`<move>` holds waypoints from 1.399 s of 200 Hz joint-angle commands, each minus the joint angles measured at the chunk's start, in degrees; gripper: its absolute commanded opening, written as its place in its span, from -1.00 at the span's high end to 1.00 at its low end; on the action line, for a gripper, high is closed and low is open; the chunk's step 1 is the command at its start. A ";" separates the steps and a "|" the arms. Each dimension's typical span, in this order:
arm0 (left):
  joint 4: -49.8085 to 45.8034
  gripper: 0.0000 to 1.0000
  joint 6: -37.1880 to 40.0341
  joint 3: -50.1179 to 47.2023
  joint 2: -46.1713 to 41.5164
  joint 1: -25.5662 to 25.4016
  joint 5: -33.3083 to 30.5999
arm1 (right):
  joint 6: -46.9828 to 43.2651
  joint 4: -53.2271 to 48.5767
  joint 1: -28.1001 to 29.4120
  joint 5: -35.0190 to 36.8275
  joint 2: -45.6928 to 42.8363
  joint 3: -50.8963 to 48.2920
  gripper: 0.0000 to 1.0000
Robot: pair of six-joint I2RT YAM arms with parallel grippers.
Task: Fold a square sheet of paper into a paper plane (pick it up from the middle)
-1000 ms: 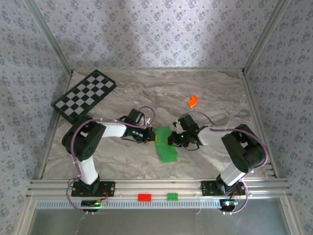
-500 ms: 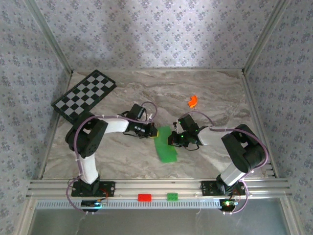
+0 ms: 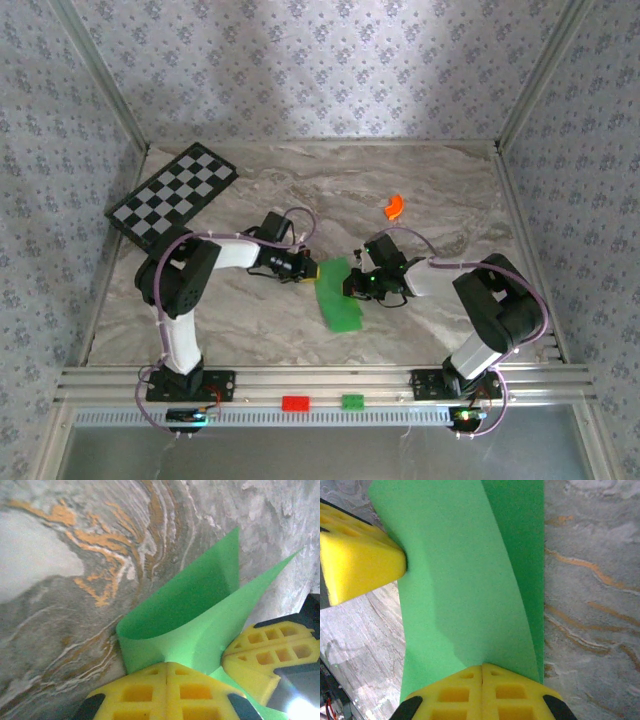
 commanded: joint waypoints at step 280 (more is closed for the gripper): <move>-9.94 1.00 -4.53 9.72 -2.27 5.03 -13.56 | 5.45 -8.89 4.18 9.98 3.83 -4.36 1.00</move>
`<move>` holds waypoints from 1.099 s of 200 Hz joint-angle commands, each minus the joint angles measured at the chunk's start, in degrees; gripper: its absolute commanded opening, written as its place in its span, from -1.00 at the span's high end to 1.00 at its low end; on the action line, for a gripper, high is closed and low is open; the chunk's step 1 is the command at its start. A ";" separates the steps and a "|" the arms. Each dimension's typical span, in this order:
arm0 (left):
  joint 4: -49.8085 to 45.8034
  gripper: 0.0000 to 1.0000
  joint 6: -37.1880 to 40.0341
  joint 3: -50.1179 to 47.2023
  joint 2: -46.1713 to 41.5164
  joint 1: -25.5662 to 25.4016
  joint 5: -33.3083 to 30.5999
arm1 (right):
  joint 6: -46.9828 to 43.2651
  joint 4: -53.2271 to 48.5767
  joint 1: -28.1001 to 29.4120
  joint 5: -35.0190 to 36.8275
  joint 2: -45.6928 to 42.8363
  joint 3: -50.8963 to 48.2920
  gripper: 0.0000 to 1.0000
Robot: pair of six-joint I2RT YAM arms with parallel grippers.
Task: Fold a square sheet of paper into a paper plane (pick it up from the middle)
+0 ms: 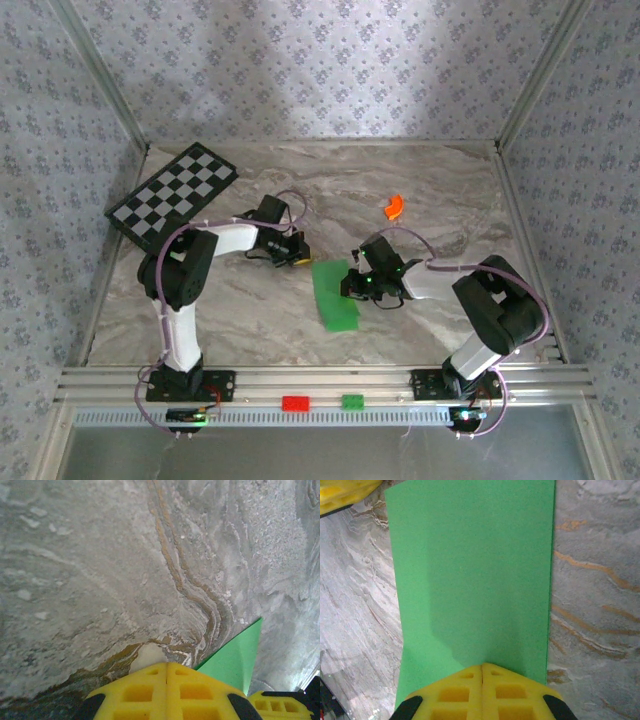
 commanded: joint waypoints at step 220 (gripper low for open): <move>3.79 1.00 0.54 -20.34 -11.40 -13.76 -1.10 | 4.92 -10.75 2.31 9.95 1.24 -5.67 1.00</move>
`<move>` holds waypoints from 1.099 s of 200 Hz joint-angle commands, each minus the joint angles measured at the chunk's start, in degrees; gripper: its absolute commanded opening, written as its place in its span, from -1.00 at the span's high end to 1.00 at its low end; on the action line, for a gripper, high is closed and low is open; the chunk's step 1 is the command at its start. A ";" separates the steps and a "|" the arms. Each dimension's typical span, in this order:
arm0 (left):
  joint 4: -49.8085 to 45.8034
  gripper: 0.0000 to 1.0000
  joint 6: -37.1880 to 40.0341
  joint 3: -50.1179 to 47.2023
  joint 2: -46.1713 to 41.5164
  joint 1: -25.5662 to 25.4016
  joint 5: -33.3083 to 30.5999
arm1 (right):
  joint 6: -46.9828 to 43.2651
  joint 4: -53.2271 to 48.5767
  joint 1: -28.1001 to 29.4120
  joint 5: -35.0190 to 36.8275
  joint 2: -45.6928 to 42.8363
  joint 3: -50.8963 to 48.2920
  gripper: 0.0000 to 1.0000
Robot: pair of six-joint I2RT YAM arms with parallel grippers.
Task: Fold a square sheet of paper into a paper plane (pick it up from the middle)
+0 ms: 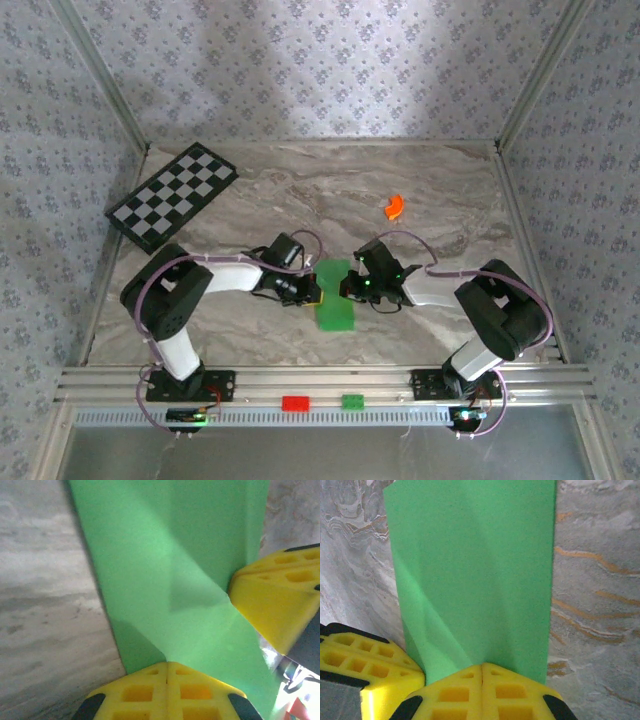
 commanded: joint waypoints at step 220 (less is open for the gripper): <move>5.43 1.00 -1.20 -3.20 -0.25 -3.46 5.60 | -1.64 -16.19 0.08 6.53 2.18 -3.86 1.00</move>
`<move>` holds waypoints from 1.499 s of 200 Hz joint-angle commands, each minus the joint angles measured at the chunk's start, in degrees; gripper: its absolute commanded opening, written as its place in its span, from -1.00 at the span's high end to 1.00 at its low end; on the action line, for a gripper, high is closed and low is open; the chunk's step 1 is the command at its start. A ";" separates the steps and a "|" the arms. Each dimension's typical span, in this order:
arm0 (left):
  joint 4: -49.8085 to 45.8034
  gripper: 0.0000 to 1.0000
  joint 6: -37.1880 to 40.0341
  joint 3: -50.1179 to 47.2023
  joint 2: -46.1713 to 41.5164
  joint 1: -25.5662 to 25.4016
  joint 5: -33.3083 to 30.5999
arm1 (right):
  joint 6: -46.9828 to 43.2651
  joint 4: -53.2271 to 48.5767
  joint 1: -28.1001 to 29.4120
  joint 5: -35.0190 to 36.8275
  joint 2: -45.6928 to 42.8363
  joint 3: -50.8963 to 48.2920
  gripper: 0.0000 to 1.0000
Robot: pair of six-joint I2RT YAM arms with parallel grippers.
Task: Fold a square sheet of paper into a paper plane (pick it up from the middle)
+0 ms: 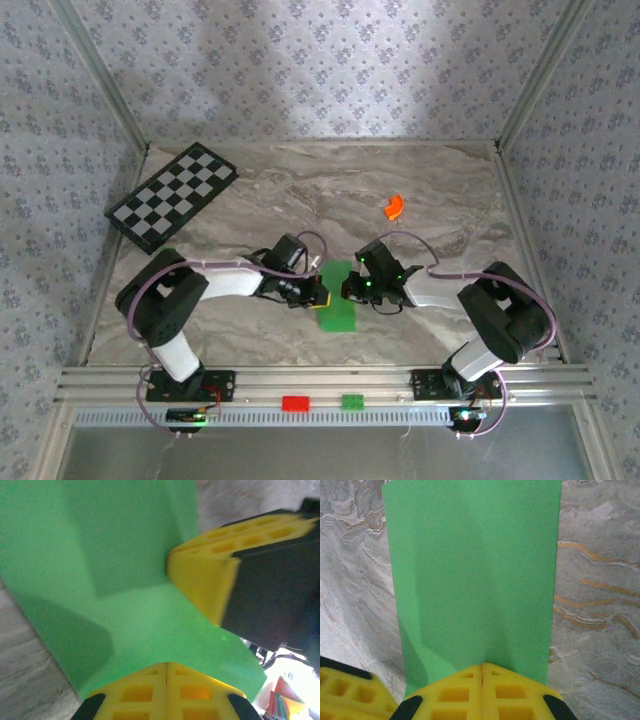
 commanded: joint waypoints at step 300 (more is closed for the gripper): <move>-3.55 1.00 7.75 -14.14 -7.26 -8.95 -7.03 | -2.05 -13.97 -1.32 5.41 4.45 -4.10 1.00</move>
